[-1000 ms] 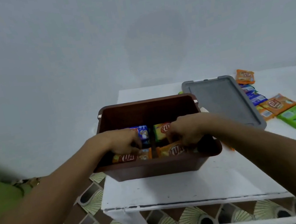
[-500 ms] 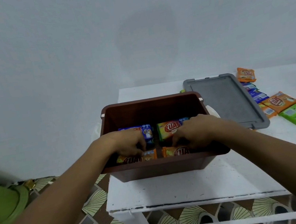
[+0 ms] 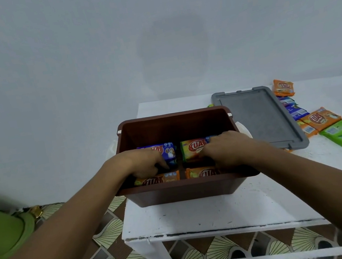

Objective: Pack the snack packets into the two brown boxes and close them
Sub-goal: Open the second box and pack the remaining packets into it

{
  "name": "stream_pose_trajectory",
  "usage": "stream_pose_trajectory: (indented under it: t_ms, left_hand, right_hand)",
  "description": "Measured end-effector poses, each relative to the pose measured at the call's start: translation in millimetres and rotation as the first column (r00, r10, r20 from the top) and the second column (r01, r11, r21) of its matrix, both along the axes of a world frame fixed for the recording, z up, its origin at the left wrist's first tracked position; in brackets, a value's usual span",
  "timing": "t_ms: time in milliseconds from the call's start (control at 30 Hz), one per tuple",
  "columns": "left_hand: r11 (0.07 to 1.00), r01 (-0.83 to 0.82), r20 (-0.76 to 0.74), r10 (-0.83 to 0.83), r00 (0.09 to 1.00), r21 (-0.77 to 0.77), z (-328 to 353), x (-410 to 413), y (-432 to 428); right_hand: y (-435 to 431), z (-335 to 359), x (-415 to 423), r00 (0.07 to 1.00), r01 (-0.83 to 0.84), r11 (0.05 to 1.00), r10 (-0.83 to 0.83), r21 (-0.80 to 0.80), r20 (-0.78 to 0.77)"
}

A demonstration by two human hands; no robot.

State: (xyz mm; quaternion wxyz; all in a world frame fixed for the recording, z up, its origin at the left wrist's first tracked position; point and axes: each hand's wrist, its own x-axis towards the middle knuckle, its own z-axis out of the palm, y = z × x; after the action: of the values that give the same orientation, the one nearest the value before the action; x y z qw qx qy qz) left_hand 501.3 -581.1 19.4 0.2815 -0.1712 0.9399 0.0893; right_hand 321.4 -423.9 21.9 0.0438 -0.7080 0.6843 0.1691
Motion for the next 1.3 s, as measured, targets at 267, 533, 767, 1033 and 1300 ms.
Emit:
stream_pose_trajectory:
  t_ms: [267,533,767,1033,1300]
  left_hand:
    - [0.999,-0.033,-0.067,0.035,0.997,0.028,0.3,0.3,2.2]
    - [0.993,-0.052,-0.322,0.083,0.943,0.102,17.1,-5.2,3.8]
    - [0.999,-0.016,-0.489,0.027,0.872,0.028,37.7,-48.4,36.0]
    - [0.990,-0.070,-0.637,-0.023,0.770,-0.120,45.2,-119.2,90.6]
    - [0.991,0.045,-0.595,-0.112,0.796,-0.126,41.0,-212.2,175.1]
  right_hand:
    - [3.1,5.8,1.6,1.000,-0.008,0.999,0.008,0.038,0.005]
    - [0.8,13.5,7.1,0.999,0.047,0.995,-0.045,0.084,-0.017]
    - [39.8,47.8,-32.4,0.981,0.058,0.990,-0.032,-0.132,0.189]
    - [159.5,-13.6,-161.2,0.835,0.434,0.810,-0.196,-0.395,0.515]
    - [242.1,-78.4,-265.9,0.711,0.701,0.697,-0.663,-0.155,0.235]
